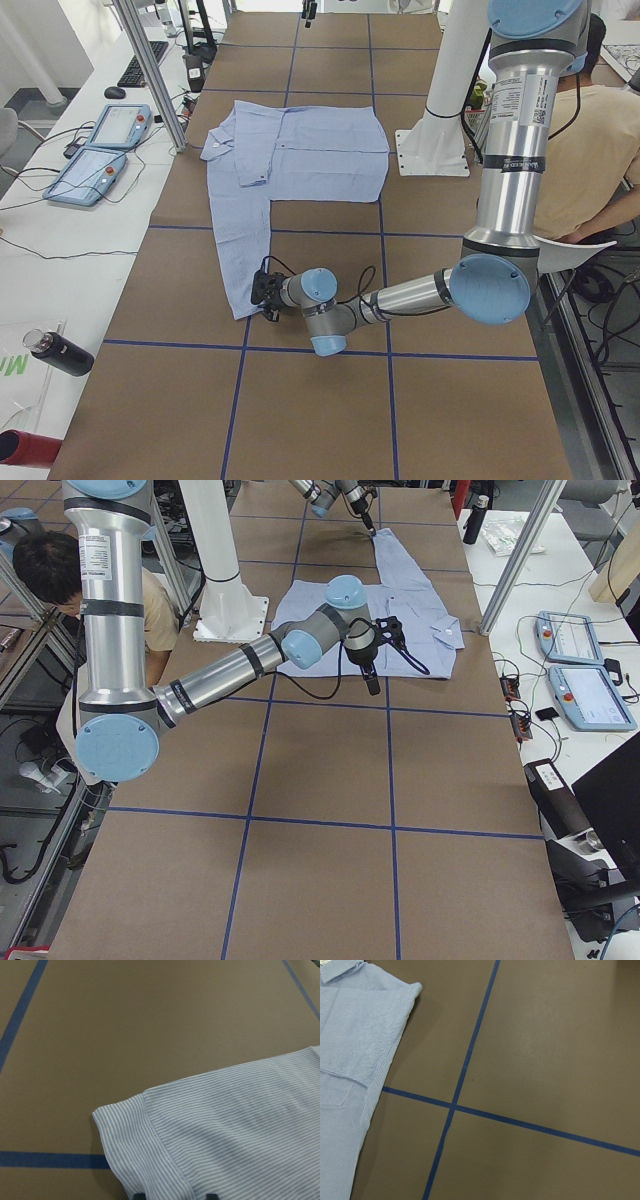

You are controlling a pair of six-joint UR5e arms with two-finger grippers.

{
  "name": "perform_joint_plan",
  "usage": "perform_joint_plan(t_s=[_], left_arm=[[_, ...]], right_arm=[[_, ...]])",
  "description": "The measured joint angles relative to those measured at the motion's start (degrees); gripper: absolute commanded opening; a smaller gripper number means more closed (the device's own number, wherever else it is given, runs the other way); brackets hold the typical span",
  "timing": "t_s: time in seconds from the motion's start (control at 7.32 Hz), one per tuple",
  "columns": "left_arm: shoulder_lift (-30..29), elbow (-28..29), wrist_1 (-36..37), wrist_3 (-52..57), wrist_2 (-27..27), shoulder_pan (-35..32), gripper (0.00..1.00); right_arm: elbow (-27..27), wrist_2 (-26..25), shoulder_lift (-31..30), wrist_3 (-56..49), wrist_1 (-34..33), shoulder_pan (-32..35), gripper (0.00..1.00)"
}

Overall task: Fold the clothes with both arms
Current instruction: 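Lower the left gripper to the cuff of the sleeve nearest it and grasp, then lift the cuff with the left gripper and carry it across the shirt front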

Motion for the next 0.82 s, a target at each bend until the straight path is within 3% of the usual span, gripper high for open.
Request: perform_joint_plan(t_s=[0.27, 0.55, 0.82], left_arm=[[0.11, -1.0, 0.04, 0.17, -0.92, -0.09, 0.0], [0.22, -3.84, 1.1, 0.29, -5.79, -0.51, 0.0], [-0.37, -8.24, 6.34, 0.35, -9.22, -1.31, 0.0]], right_arm=[[0.0, -0.05, 0.01, 0.25, 0.0, 0.0, 1.0], [0.0, -0.08, 0.07, 0.49, 0.0, -0.03, 1.0], [-0.02, -0.15, 0.08, 0.54, 0.0, -0.03, 1.0]])
